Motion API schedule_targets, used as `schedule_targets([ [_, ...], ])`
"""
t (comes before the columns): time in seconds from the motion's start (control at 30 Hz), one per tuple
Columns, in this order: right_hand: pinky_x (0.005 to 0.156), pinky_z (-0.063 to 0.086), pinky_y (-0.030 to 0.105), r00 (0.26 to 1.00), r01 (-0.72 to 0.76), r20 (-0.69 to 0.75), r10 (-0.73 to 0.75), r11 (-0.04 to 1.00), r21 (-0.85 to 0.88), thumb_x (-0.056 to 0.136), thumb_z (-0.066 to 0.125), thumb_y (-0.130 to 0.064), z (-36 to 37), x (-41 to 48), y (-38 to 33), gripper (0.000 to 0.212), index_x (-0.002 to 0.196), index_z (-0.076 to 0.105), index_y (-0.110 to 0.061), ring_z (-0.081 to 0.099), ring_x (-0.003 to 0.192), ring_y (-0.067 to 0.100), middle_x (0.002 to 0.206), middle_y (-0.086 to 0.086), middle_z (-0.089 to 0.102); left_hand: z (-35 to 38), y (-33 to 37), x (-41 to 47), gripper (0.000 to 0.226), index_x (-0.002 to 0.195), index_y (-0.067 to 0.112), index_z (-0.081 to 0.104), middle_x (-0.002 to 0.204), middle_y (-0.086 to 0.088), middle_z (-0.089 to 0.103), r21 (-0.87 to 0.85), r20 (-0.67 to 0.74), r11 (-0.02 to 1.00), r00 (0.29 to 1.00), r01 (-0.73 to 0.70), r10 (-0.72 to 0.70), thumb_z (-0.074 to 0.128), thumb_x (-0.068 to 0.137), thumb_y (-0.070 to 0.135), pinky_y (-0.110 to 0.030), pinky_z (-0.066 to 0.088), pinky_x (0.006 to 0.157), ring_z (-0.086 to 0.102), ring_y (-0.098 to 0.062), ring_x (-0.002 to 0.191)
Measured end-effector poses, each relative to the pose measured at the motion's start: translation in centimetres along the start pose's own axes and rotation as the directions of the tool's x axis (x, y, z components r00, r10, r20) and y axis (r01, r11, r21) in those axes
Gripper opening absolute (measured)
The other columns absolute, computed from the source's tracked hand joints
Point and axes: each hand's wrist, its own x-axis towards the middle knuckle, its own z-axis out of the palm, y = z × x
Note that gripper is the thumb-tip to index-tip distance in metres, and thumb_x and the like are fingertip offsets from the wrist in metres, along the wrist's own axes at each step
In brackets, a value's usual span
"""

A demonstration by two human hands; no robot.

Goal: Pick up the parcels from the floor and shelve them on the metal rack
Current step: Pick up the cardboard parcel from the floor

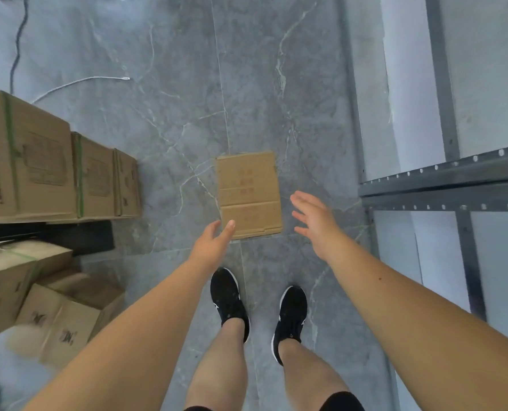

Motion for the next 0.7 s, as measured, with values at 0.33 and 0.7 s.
schedule_targets([
  [0.33,0.114,0.036,0.039,0.999,0.053,-0.006,-0.054,0.997,-0.049,0.100,0.065,-0.039,2.5,8.5,1.4,0.057,0.152,0.051,-0.021,0.046,0.139,0.017,0.156,0.001,0.049,0.7,0.5,8.4,0.079,0.165,0.028,0.028,0.170,-0.001,0.034,-0.202,-0.086,0.979,0.996,-0.022,0.005,0.053,0.099,0.065,-0.037,0.034,0.106,0.036,-0.026,0.154],
  [0.7,0.118,0.036,0.044,0.997,0.036,-0.058,-0.046,0.988,-0.153,0.097,0.070,-0.039,4.4,14.6,2.7,0.085,0.165,0.023,-0.023,0.038,0.152,0.025,0.170,0.008,0.032,1.5,1.8,13.6,0.080,0.166,0.030,0.024,0.171,0.000,0.032,-0.332,-0.100,0.943,0.994,0.001,-0.037,0.052,0.099,0.064,-0.048,0.029,0.122,0.034,-0.027,0.155],
])
